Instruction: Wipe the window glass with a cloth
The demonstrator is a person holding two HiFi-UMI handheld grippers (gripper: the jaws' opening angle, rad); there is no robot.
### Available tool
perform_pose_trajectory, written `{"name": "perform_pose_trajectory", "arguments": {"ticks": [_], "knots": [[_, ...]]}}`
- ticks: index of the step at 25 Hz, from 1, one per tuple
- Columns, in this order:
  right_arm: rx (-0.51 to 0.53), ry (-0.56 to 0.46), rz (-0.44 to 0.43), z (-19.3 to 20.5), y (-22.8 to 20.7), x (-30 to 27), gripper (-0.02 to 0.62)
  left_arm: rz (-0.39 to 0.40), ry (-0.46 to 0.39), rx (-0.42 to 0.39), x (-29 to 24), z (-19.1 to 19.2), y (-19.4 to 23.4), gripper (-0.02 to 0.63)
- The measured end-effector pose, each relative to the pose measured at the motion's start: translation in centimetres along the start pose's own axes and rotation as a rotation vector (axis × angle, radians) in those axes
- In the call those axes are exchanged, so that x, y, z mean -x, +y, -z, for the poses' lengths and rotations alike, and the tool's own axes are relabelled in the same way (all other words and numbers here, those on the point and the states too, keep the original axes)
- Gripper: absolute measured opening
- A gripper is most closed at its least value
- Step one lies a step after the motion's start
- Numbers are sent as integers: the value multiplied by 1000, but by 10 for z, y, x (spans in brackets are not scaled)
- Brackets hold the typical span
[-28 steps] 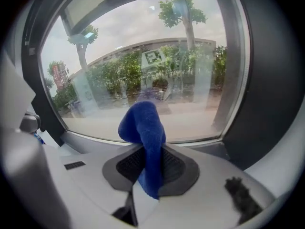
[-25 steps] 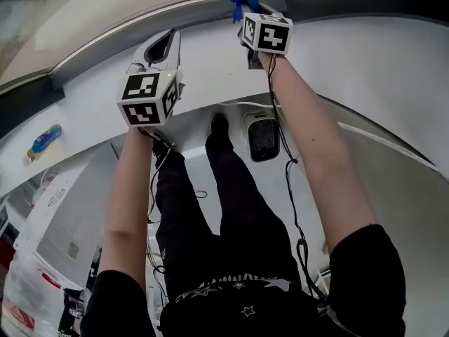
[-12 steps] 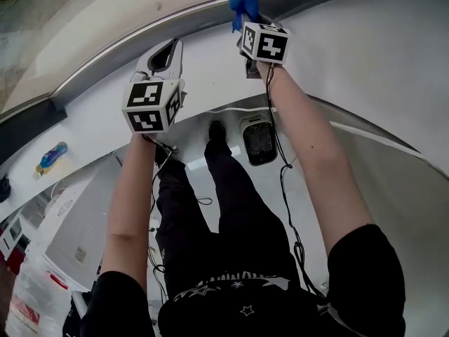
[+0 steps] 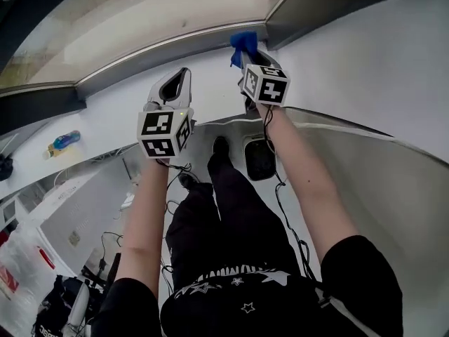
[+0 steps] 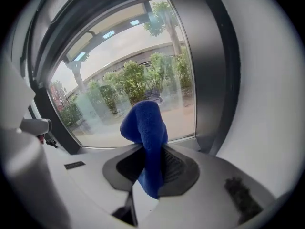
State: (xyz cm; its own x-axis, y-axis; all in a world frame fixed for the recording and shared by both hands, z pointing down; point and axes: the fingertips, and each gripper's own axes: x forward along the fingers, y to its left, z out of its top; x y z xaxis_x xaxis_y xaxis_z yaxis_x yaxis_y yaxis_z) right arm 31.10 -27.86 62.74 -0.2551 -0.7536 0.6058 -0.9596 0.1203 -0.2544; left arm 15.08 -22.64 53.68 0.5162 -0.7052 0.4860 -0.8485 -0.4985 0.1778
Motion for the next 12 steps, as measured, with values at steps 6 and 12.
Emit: {"name": "perform_pose_trajectory", "arguments": {"ticks": [6, 12], "knots": [[43, 16, -46, 12, 38, 33, 77, -64, -18, 57, 62, 11, 10, 9], [77, -40, -120, -8, 98, 79, 77, -167, -72, 122, 148, 23, 32, 9]]}}
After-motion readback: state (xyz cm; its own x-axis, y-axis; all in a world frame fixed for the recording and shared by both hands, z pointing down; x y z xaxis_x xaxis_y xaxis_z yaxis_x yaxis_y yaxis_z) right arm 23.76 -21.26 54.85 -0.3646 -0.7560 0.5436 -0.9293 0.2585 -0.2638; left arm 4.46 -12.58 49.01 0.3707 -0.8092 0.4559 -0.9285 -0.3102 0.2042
